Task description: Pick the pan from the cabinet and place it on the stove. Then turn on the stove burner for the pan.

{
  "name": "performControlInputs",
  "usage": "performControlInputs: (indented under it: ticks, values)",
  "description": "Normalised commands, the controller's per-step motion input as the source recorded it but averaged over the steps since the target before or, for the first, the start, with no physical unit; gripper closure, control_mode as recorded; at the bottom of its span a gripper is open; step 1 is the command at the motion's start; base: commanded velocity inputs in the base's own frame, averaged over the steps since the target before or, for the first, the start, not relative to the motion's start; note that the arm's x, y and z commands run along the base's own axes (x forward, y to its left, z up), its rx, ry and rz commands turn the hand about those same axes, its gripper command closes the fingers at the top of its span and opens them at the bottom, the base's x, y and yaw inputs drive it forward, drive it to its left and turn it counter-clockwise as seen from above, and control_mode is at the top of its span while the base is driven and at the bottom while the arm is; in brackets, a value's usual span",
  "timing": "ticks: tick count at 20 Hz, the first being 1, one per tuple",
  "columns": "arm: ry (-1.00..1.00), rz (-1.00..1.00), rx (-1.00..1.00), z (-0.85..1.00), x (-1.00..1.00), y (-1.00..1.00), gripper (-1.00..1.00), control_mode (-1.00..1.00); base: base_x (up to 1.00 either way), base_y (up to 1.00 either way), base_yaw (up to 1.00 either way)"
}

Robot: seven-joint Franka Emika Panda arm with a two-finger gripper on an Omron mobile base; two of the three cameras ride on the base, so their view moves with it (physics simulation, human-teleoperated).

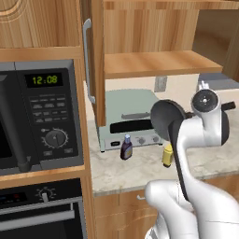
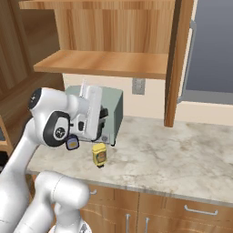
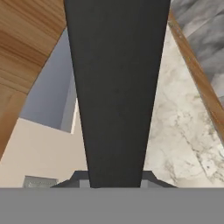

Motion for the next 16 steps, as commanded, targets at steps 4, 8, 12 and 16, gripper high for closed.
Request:
performControlInputs:
  ticks: [4, 8, 12, 16]
  values:
    - [0.00, 0.00, 0.00, -0.12, -0.13, 0.05, 1.00, 1.00, -0.06, 0.00, 0.00]
    - [0.00, 0.00, 0.00, 0.00, 0.00, 0.00, 1.00, 1.00, -0.62, -0.13, -0.02]
    - [0.00, 0.00, 0.00, 0.00, 0.00, 0.00, 1.00, 1.00, -0.84, -0.44, -0.08]
    - [0.00, 0.00, 0.00, 0.00, 0.00, 0.00, 1.00, 1.00, -0.61, -0.62, -0.09]
